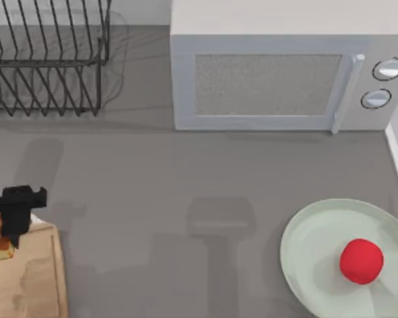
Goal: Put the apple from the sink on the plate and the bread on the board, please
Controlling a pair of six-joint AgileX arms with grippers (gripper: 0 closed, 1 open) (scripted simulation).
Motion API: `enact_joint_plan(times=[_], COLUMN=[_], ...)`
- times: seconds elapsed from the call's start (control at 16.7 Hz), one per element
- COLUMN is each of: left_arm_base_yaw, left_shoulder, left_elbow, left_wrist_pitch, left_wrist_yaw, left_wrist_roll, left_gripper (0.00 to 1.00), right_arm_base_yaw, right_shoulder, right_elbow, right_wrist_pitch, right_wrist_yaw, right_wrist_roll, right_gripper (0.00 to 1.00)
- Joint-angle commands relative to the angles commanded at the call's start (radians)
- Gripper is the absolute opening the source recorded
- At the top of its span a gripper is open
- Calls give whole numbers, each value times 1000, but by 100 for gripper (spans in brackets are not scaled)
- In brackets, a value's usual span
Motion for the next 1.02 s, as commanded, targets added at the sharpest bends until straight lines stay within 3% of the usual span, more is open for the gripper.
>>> enact_joint_plan(times=[0.3, 1.02], left_arm_base_yaw=[-23, -19], left_shoulder=[5, 26], left_elbow=[-31, -63], left_wrist_pitch=[38, 89], left_wrist_yaw=[-17, -16], left_wrist_roll=[110, 110], left_gripper=[0, 0], right_arm_base_yaw=[0, 0], right_shoulder=[0, 0], right_elbow=[0, 0], right_wrist_pitch=[0, 0], right_wrist_yaw=[0, 0], right_wrist_roll=[0, 0], right_gripper=[100, 100])
